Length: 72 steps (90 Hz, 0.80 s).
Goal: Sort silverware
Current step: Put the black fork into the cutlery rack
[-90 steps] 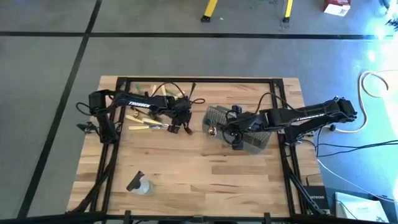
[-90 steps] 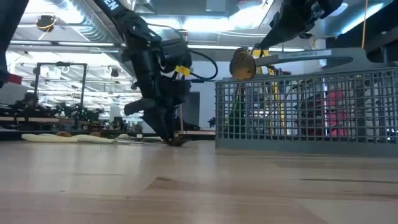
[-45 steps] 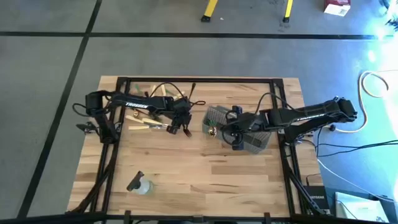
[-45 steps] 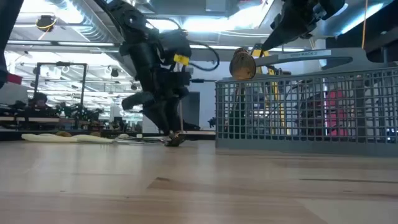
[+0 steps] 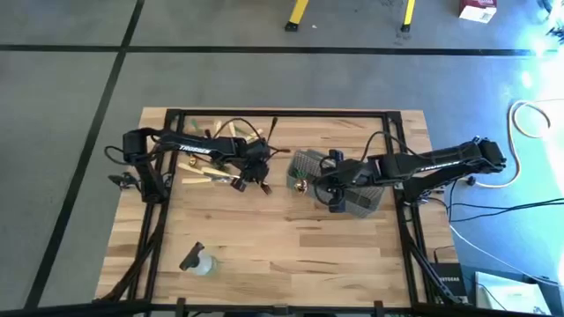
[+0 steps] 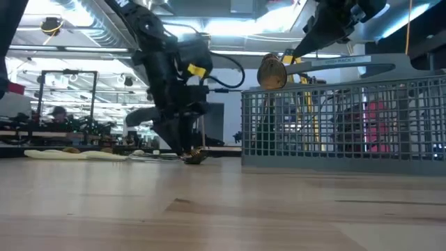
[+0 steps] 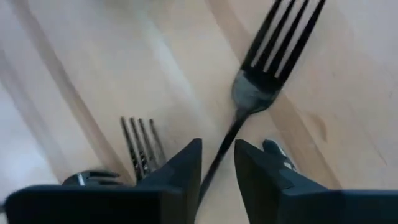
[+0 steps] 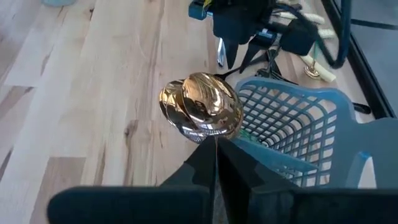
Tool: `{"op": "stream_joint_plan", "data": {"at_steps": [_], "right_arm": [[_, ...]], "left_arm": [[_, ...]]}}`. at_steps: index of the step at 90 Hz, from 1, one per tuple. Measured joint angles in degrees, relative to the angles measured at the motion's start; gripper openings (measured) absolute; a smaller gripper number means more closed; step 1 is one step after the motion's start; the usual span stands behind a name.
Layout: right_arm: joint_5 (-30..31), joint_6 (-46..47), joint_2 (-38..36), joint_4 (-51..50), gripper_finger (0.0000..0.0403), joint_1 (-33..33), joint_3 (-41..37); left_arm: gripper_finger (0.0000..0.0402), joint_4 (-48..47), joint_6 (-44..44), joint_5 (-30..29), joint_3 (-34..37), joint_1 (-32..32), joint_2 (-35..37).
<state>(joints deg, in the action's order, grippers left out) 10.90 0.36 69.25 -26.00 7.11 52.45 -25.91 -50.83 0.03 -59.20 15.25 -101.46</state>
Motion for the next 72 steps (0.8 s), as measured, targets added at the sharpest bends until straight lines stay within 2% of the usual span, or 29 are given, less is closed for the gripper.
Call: {"op": "stream_joint_plan", "data": {"at_steps": [23, 31, 39, 45, 59, 72], "right_arm": [[0.00, 0.02, 0.02, 0.05, 0.0000, 0.02, 0.00], [0.00, 0.04, 0.02, 0.06, 0.0000, 0.00, 0.00], [0.14, 0.02, 0.02, -0.14, 0.0000, 0.02, 0.00], [0.75, -0.68, -0.65, -3.55, 0.0000, 0.04, 0.06], [9.26, 0.72, -6.97, -8.07, 0.0000, -0.02, 0.00], [10.03, -0.57, -14.46, -2.00, 0.0000, 0.50, -0.19]], "left_arm": [[0.0050, 0.51, -1.78, 0.63, -0.11, -0.02, -2.76], [0.0040, 1.00, -0.44, 0.62, -0.07, -0.02, -2.89], [0.0013, 0.94, 1.99, 0.43, -0.82, -0.27, -2.52], [0.0005, 1.43, 4.62, 0.22, -1.16, -0.69, -1.90], [0.0000, 2.23, 11.16, -0.35, -1.33, -2.18, 3.54], [0.0000, 1.14, 17.01, -2.83, -1.29, -3.34, 9.64]]}}
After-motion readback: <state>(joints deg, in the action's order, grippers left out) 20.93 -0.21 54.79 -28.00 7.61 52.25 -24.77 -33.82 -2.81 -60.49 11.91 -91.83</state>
